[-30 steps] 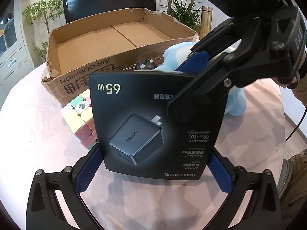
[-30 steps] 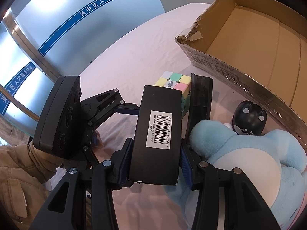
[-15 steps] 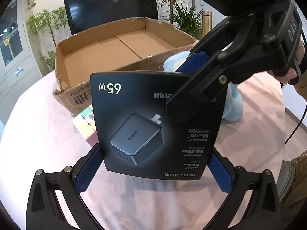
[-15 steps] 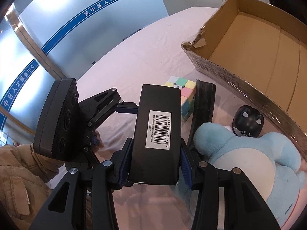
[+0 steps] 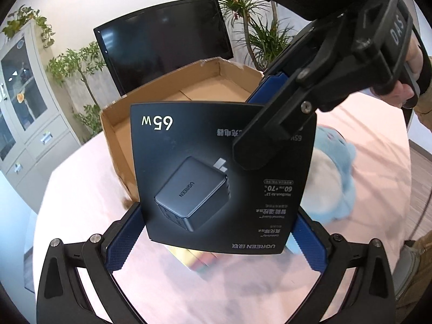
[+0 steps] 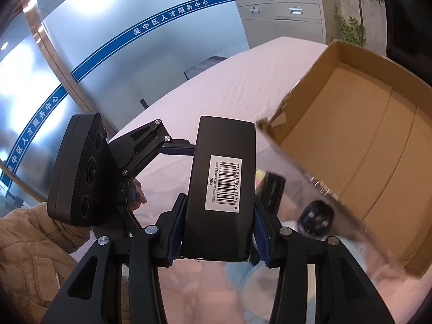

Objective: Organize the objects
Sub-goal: 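Carry the charger box over the cardboard box and open the right gripper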

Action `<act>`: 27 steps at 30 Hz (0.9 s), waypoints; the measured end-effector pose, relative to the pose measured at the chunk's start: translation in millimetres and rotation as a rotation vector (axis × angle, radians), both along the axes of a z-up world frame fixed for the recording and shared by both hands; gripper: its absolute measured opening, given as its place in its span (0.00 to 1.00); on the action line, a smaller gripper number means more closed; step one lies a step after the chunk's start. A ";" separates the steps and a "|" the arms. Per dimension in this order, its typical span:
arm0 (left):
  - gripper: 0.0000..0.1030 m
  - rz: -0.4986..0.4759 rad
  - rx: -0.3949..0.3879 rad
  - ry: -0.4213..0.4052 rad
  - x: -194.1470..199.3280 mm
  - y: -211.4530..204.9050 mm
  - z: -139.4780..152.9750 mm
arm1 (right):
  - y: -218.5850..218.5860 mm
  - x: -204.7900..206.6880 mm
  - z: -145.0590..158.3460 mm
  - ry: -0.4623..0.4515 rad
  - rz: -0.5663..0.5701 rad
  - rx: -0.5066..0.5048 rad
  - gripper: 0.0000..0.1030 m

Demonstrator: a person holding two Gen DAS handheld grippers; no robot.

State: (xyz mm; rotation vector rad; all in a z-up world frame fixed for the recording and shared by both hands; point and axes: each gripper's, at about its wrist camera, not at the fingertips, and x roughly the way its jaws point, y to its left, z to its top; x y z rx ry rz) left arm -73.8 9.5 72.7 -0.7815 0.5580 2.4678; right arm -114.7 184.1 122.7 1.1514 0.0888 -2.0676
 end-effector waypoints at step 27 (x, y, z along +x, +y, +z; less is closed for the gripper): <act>0.99 0.070 -0.092 -0.167 -209.9 9.4 -32.0 | 58.7 -206.8 -53.0 -0.151 -0.029 0.054 0.41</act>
